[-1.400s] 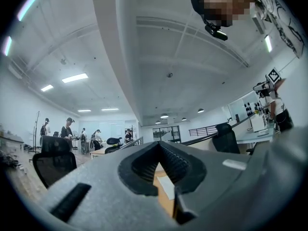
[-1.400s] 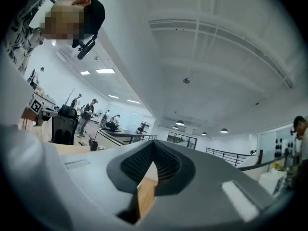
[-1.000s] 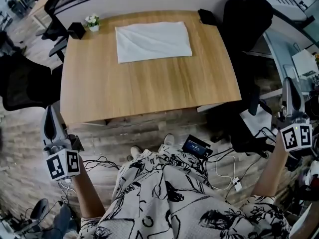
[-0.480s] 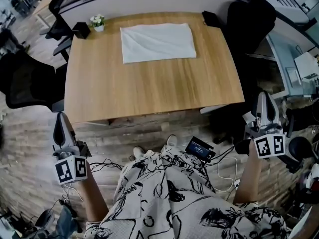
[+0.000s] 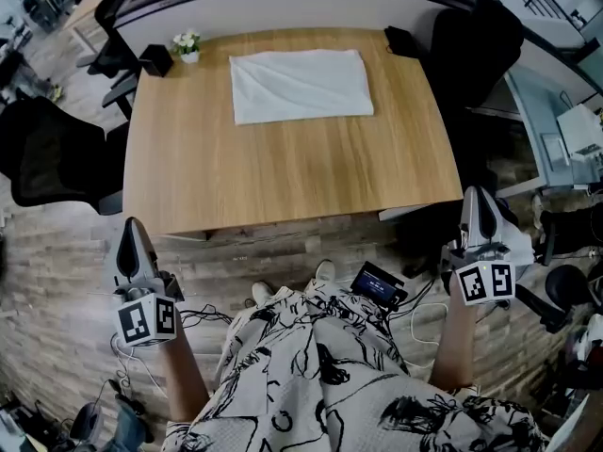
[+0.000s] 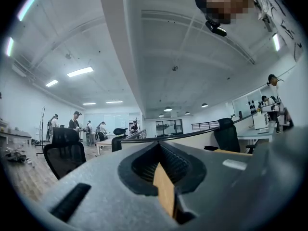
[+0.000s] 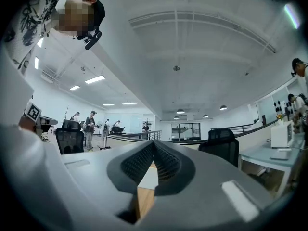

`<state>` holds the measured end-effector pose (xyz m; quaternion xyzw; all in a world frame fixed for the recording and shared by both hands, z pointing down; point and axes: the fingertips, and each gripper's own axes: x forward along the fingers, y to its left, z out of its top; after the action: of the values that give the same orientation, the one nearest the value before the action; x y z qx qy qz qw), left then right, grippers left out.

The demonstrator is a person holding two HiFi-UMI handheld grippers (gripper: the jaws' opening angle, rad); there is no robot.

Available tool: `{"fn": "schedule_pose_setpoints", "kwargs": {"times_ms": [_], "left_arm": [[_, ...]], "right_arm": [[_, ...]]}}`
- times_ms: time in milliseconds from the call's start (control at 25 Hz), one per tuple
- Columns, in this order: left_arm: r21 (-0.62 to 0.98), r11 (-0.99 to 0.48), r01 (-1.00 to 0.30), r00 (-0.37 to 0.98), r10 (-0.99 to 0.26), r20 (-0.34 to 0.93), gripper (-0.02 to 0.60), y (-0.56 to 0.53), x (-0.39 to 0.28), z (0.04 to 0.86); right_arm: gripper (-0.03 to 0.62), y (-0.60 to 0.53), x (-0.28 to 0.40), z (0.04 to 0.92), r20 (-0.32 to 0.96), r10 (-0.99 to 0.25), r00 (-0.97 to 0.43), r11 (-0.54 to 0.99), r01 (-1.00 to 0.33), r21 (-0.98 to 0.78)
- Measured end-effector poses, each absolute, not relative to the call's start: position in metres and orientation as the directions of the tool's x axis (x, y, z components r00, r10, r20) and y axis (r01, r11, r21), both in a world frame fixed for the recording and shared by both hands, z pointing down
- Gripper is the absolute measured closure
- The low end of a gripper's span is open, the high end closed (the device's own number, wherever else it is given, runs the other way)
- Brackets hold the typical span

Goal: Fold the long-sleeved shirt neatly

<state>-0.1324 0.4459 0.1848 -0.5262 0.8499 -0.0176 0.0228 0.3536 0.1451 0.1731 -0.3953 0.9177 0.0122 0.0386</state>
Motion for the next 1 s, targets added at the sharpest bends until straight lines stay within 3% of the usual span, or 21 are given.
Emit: {"fn": "schedule_pose_setpoints", "kwargs": {"times_ms": [1000], "left_arm": [[-0.104,0.415,-0.904,-0.419,-0.908,0.014,0.575,0.424,-0.128,0.197]], "right_arm": [[0.586,0.140,0.314,0.180,-0.035,-0.694,-0.719,0.719,-0.695,0.018]]}}
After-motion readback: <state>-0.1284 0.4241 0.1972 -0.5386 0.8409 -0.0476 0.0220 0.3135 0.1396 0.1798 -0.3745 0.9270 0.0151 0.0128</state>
